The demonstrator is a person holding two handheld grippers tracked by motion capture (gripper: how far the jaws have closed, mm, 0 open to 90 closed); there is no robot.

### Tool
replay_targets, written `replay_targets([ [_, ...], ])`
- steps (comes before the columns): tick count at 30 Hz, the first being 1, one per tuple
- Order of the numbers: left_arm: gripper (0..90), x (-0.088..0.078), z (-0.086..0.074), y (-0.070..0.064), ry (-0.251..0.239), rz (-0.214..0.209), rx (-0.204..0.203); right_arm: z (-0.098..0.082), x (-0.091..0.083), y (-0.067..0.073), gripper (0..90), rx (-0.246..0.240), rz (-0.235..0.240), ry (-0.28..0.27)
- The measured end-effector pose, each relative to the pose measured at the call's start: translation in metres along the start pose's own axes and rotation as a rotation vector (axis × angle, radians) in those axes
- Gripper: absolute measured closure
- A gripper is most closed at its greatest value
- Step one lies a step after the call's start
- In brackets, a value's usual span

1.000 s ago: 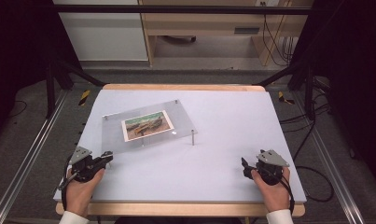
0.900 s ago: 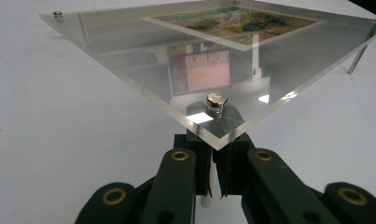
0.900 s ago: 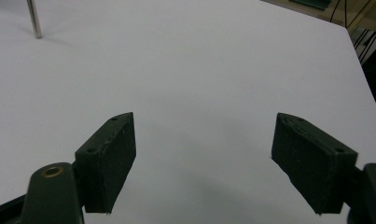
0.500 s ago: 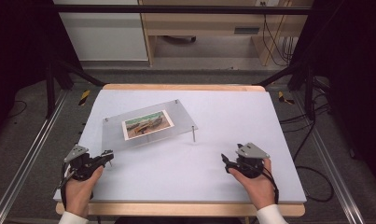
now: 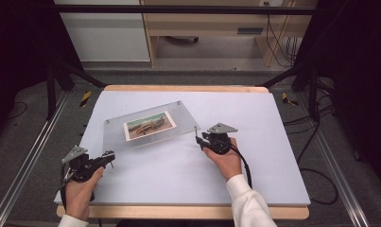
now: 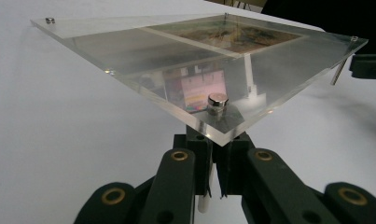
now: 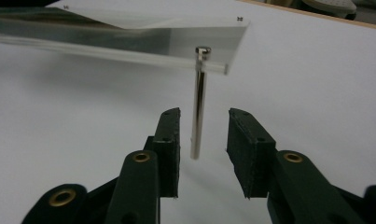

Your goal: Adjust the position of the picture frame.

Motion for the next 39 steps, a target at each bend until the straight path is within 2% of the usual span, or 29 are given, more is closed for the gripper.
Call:
replay_targets([
  [4,83.8,0.0,0.001,-0.001,-0.004,-0.005,-0.002,0.009,0.013,0.0,71.6,0.007,0.012,-0.015],
  [15,84.1,-0.001,0.001,-0.001,-0.006,0.001,0.005,0.019,0.023,-0.006,84.7,0.034,0.044,-0.045],
  [16,84.1,0.0,0.001,-0.001,-0.006,0.004,0.008,0.019,0.024,-0.005,84.7,0.037,0.059,-0.043],
  [23,83.4,0.001,0.001,-0.001,-0.012,0.005,0.008,0.02,0.024,-0.005,84.9,0.042,0.066,-0.036],
  [26,78.4,0.003,0.001,-0.001,-0.02,0.019,0.007,0.02,0.023,-0.005,84.8,0.054,0.068,-0.036],
  [31,77.1,0.005,0.003,-0.001,-0.031,0.022,0.022,0.021,0.023,-0.005,84.7,0.059,0.073,-0.033],
  [35,83.3,0.006,0.004,-0.002,-0.026,0.022,0.034,0.021,0.023,-0.005,84.6,0.062,0.077,-0.038],
  [39,83.7,0.005,0.004,-0.002,-0.029,0.017,0.025,0.021,0.024,-0.005,83.7,0.078,0.079,-0.04],
])
Point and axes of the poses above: each handheld gripper's, and its own axes: x roughly forward along the jaws, z roughly out of its top, y roughly to its left, the point moved 8 cm from there along x, roughly forward along the jaws, and after that the axes turned 7 degrees about -x, right-handed, at the moved point
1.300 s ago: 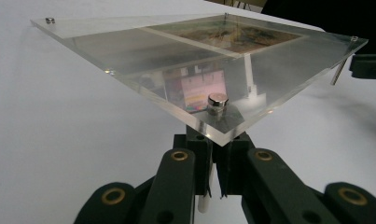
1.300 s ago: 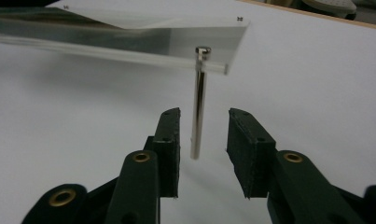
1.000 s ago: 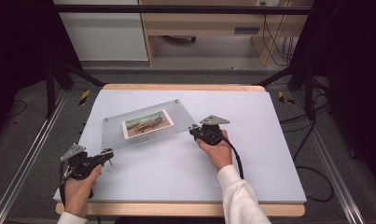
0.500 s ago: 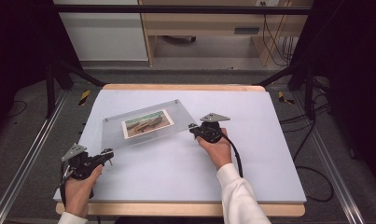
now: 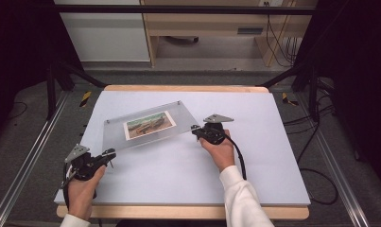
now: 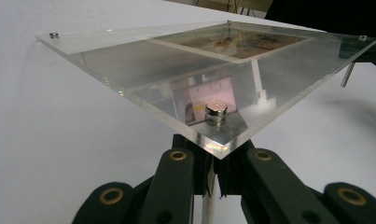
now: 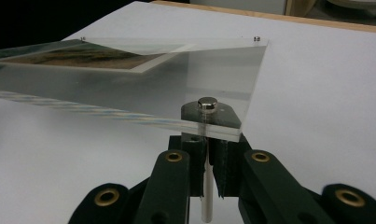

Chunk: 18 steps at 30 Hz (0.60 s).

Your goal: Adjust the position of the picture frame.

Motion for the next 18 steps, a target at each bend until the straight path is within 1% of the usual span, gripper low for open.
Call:
replay_targets([
  [7,83.8,-0.0003,0.0002,-0.0002,-0.002,-0.001,-0.002,0.001,0.0055,0.0001,82.1,-0.003,-0.003,-0.007],
  [13,83.6,-0.0004,0.0017,0.0,-0.005,0.002,0.004,0.0025,0.009,0.0,84.2,-0.006,-0.005,-0.006],
  [14,83.2,-0.0001,0.0016,0.0001,-0.005,0.005,0.006,0.0027,0.0089,-0.0001,84.3,-0.015,-0.005,-0.007],
  [16,80.6,0.0006,0.0019,0.0011,-0.004,0.009,0.008,0.0025,0.0089,0.0,84.3,-0.015,-0.005,-0.004],
  [18,79.2,0.0013,0.0026,0.0025,-0.005,0.006,0.001,0.0022,0.009,0.0001,84.1,-0.014,-0.003,-0.004],
])
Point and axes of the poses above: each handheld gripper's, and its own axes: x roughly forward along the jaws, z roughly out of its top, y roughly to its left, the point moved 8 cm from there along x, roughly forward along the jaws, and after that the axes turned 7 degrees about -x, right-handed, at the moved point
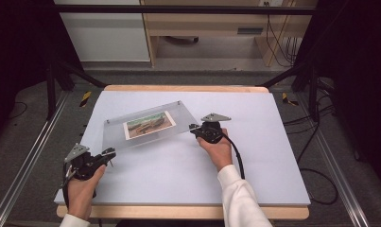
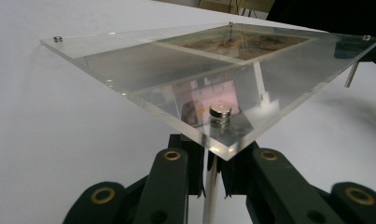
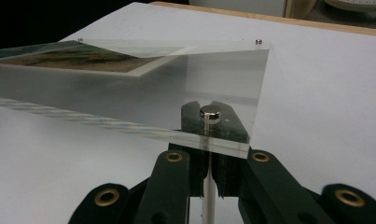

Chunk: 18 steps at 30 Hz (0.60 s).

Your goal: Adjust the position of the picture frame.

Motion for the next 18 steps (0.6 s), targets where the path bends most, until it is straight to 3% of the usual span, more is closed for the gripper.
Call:
replay_targets([
  [2,83.4,0.0,0.001,-0.001,-0.003,0.002,0.013,0.001,0.0,0.0,83.4,0.006,0.0,-0.004],
  [7,83.9,-0.002,0.004,-0.002,-0.011,0.019,0.046,0.005,-0.001,0.001,84.7,0.001,-0.003,-0.022],
  [15,83.6,-0.017,0.017,-0.006,-0.07,-0.005,0.034,0.018,-0.011,0.008,85.0,-0.018,0.001,-0.063],
  [18,83.0,-0.02,0.02,-0.009,-0.066,0.0,0.052,0.023,-0.017,0.012,84.9,-0.019,-0.003,-0.047],
])
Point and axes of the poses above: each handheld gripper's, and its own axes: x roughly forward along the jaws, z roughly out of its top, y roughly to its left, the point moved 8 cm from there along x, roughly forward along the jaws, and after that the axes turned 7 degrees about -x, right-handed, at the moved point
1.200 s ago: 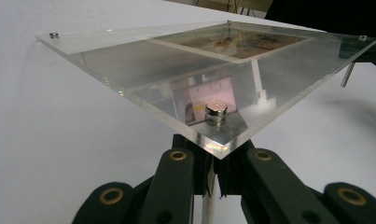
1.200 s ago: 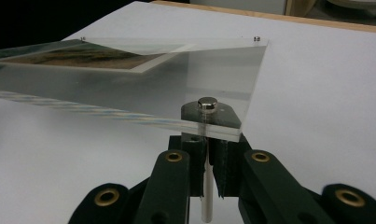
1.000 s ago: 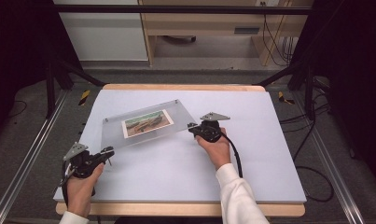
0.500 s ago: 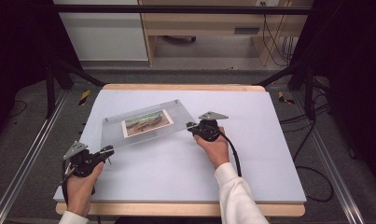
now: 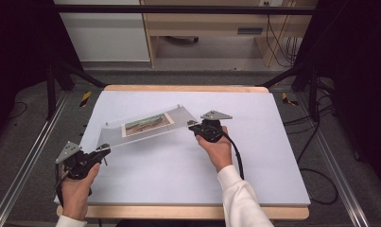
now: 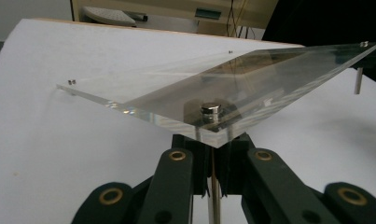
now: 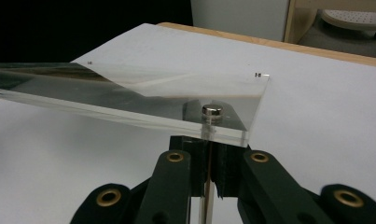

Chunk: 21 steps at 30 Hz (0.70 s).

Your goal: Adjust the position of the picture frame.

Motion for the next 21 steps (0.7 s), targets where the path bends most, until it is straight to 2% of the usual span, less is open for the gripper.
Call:
replay_targets([
  [2,82.9,-0.001,0.002,-0.005,0.002,-0.013,-0.001,0.001,-0.005,0.0,84.8,0.004,0.0,0.008],
  [8,82.3,0.003,0.006,-0.023,0.017,-0.043,0.031,0.002,-0.024,-0.008,84.8,0.008,-0.025,0.01],
  [16,82.0,0.016,0.019,-0.045,0.023,-0.091,0.08,0.002,-0.052,-0.024,84.7,0.021,-0.072,-0.006],
  [21,82.0,0.025,0.028,-0.057,0.025,-0.114,0.094,0.001,-0.065,-0.034,84.7,0.037,-0.094,-0.025],
])
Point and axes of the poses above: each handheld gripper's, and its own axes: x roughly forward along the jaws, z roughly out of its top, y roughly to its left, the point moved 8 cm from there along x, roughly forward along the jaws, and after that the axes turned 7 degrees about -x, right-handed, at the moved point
